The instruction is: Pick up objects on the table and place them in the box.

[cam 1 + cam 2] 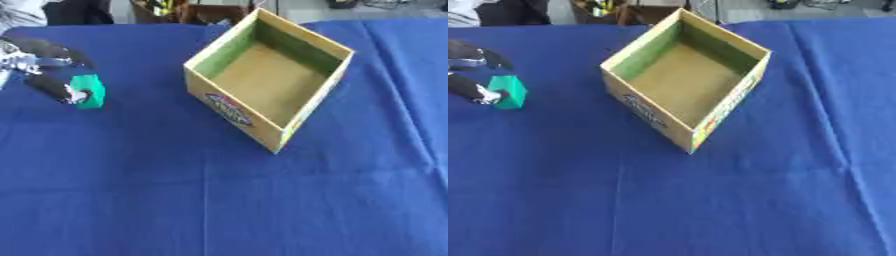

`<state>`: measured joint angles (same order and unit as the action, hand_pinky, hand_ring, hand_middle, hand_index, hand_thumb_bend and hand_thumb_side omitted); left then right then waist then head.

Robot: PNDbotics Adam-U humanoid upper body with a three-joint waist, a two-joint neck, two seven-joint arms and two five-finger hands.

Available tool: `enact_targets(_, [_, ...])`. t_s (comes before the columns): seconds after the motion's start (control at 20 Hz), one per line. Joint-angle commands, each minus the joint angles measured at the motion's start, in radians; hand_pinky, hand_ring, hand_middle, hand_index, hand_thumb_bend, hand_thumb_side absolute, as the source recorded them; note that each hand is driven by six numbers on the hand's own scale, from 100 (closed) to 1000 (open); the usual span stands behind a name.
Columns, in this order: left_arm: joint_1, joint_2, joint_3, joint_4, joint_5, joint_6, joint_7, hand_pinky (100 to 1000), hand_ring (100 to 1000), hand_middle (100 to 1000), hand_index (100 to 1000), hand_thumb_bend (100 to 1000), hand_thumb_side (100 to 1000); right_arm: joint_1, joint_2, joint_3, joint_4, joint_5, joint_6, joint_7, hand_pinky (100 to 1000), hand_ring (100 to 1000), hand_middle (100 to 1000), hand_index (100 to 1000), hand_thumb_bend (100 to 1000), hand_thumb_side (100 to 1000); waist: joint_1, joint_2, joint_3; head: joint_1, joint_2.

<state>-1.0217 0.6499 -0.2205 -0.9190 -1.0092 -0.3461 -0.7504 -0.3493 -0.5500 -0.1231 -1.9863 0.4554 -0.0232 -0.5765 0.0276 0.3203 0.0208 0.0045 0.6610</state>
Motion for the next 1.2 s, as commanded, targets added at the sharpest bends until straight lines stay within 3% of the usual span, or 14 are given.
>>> enact_targets(0.05, [-0.018, 0.021, 0.013, 0.008, 0.009, -0.021, -0.029, 917, 933, 986, 1000, 631, 730, -0.012, -0.020, -0.006, -0.014, -0.008, -0.003, 0.001, 722, 720, 607, 694, 100, 947, -0.003, -0.017, 0.000, 0.005, -0.012])
enact_targets(0.25, [-0.025, 0.024, 0.018, -0.006, 0.026, -0.014, -0.046, 921, 948, 998, 1000, 723, 751, -0.010, -0.016, -0.005, -0.014, -0.013, -0.004, 0.001, 720, 715, 601, 683, 100, 942, -0.003, -0.015, 0.001, 0.008, -0.013])
enact_targets(0.45, [-0.032, 0.014, 0.022, 0.004, -0.008, -0.004, -0.042, 911, 936, 974, 1000, 712, 745, -0.009, -0.012, -0.003, -0.014, -0.015, -0.005, 0.004, 720, 713, 598, 680, 100, 939, -0.004, -0.012, -0.002, 0.017, -0.019])
enact_targets(0.65, [-0.032, 0.006, 0.025, 0.017, -0.025, -0.015, -0.013, 889, 895, 894, 1000, 694, 736, -0.007, -0.010, -0.004, -0.014, -0.016, -0.004, 0.004, 719, 713, 594, 674, 100, 938, -0.007, -0.007, -0.003, 0.019, -0.022])
enact_targets(0.9, [-0.026, 0.005, 0.027, 0.027, -0.044, -0.028, 0.048, 818, 803, 751, 1000, 595, 700, -0.008, -0.009, -0.005, -0.014, -0.017, -0.003, 0.004, 715, 710, 592, 671, 100, 937, -0.009, -0.004, -0.002, 0.019, -0.021])
enact_targets(1.2, [-0.026, 0.004, 0.030, 0.032, -0.045, -0.032, 0.098, 734, 680, 614, 873, 361, 629, -0.008, -0.009, -0.006, -0.014, -0.019, -0.002, 0.001, 710, 708, 590, 670, 100, 934, -0.011, -0.004, 0.000, 0.018, -0.018])
